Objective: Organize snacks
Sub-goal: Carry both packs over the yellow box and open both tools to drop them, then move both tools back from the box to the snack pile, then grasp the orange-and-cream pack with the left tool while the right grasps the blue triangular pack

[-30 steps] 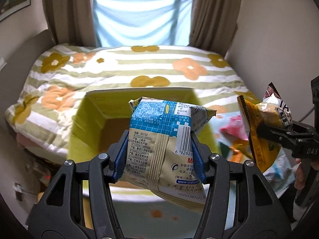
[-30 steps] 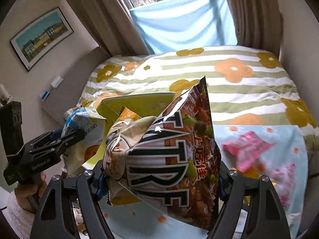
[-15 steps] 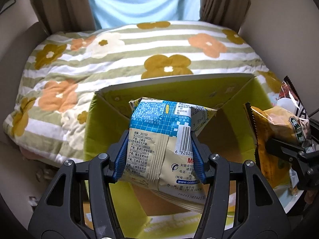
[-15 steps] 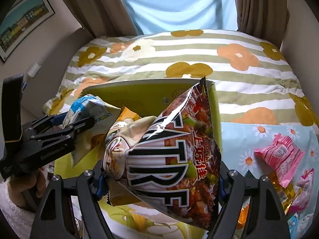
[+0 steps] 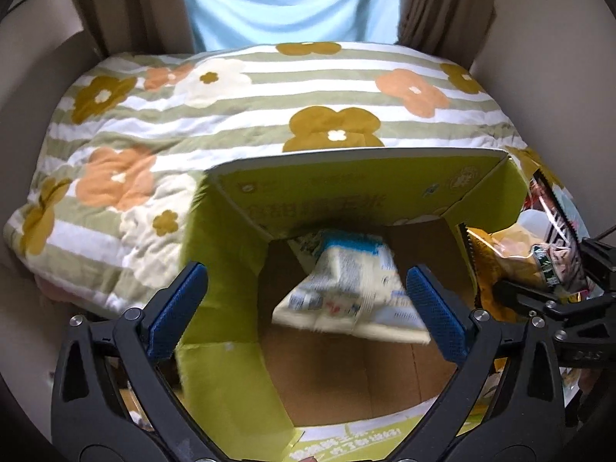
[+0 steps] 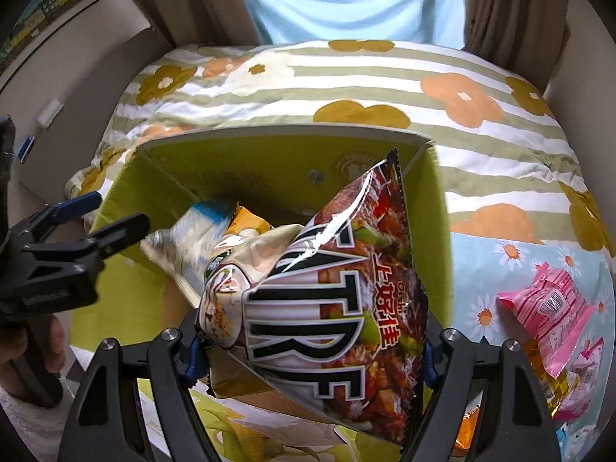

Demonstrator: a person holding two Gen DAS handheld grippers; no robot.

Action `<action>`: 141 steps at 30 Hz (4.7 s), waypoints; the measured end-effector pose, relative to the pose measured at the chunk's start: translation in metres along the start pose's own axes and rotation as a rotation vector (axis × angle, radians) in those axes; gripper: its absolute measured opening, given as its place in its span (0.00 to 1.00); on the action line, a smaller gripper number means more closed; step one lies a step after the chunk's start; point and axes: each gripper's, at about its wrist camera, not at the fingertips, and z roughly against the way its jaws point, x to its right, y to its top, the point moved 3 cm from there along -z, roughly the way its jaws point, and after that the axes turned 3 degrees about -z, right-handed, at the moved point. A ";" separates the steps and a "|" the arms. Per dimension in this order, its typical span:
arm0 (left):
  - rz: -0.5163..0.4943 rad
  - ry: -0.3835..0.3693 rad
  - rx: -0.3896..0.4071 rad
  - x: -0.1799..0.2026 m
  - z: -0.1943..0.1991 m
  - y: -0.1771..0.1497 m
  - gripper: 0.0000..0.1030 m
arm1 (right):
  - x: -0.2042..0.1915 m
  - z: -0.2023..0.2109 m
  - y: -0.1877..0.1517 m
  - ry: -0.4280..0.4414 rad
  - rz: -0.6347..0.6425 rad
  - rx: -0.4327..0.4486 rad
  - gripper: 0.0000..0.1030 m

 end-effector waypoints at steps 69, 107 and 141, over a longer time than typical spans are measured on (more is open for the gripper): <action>-0.183 -0.241 0.125 0.287 0.115 -0.069 0.99 | 0.191 0.176 -0.168 -0.150 -0.175 0.162 0.94; -0.537 -0.298 -0.166 0.401 -0.060 -0.120 0.69 | 0.267 0.070 -0.218 -0.074 -0.311 0.059 0.94; -0.410 -0.210 -0.062 0.380 0.003 -0.118 0.56 | 0.255 0.101 -0.228 -0.018 -0.209 0.107 0.63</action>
